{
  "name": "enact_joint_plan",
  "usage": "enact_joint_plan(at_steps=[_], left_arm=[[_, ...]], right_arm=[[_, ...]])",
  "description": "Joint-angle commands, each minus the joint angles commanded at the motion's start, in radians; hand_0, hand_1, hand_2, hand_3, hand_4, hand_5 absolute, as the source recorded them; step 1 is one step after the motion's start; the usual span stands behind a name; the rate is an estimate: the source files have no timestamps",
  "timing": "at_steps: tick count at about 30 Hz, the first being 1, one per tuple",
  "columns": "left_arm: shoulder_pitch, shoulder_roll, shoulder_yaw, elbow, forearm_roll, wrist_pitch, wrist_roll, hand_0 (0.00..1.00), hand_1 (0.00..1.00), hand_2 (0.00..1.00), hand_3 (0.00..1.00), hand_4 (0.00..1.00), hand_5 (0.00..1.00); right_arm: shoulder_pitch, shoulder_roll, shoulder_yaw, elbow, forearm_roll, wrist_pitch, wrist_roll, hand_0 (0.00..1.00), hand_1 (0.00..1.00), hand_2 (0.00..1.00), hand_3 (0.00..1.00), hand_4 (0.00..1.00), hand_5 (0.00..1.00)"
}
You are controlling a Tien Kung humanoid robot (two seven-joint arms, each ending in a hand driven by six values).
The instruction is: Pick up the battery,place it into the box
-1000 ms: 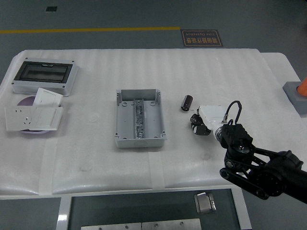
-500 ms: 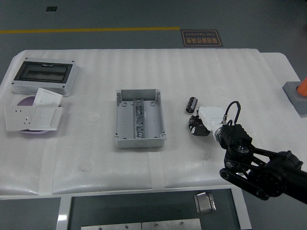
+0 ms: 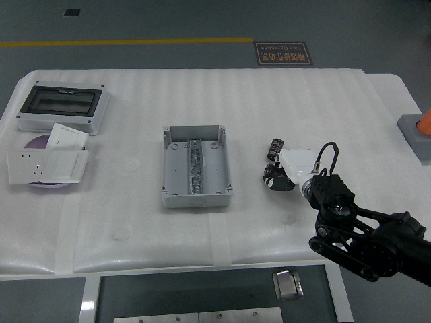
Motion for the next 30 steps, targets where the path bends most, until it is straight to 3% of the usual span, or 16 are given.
enact_joint_plan(at_steps=[9,19,29,30], left_arm=[[0.003,-0.001,-0.006,0.0,0.006,0.0,0.001,0.537,0.636,0.529,0.568,0.603,0.022],[0.004,-0.002,-0.003,0.0,0.001,0.001,-0.001,0.536,0.636,0.529,0.569,0.605,0.019],[0.002,-0.001,-0.003,0.0,-0.001,0.003,-0.002,0.534,0.635,0.53,0.569,0.605,0.017],[0.002,-0.001,-0.002,0.001,-0.003,0.003,-0.002,0.533,0.635,0.53,0.569,0.606,0.016]], right_arm=[[-0.005,-0.012,0.053,0.081,-0.031,0.022,-0.021,0.239,0.502,0.735,0.882,0.923,0.516],[-0.004,-0.009,0.038,0.03,-0.012,0.013,-0.01,0.24,0.504,0.729,0.876,0.924,0.518],[-0.003,-0.02,0.028,0.055,-0.026,0.0,-0.023,0.24,0.498,0.718,0.868,0.925,0.518],[-0.002,-0.02,0.027,0.055,-0.027,0.0,-0.024,0.239,0.479,0.669,0.81,0.919,0.514]])
